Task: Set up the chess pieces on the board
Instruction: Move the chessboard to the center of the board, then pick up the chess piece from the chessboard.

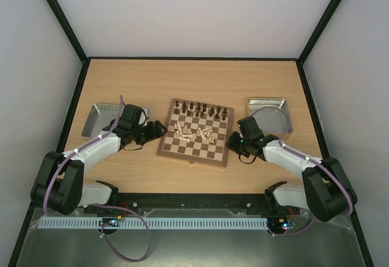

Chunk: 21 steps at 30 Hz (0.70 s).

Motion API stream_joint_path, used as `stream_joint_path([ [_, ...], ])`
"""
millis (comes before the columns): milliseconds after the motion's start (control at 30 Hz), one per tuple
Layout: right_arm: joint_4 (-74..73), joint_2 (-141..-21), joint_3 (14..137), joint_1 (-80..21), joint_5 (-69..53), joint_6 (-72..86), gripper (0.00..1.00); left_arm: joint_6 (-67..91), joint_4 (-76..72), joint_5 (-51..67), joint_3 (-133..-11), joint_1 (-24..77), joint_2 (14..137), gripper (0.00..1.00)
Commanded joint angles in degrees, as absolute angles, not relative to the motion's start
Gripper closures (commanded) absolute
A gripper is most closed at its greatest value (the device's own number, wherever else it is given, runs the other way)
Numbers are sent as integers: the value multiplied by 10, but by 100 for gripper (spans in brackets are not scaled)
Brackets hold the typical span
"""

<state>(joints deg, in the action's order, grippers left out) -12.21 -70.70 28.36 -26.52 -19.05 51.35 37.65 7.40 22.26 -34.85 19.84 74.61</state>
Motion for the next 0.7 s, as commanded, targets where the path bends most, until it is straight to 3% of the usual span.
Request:
stream_joint_path([
  [0,-125,-724,310,-276,-141,498,87,370,85,215,-360,203,743,24],
  [300,-283,-724,438,-371,38,472,58,378,91,162,-362,206,718,27],
  [500,-274,-813,529,-463,60,468,56,389,109,111,-359,206,681,28],
  [667,-259,-916,609,-511,53,458,62,392,115,104,-350,206,659,28],
])
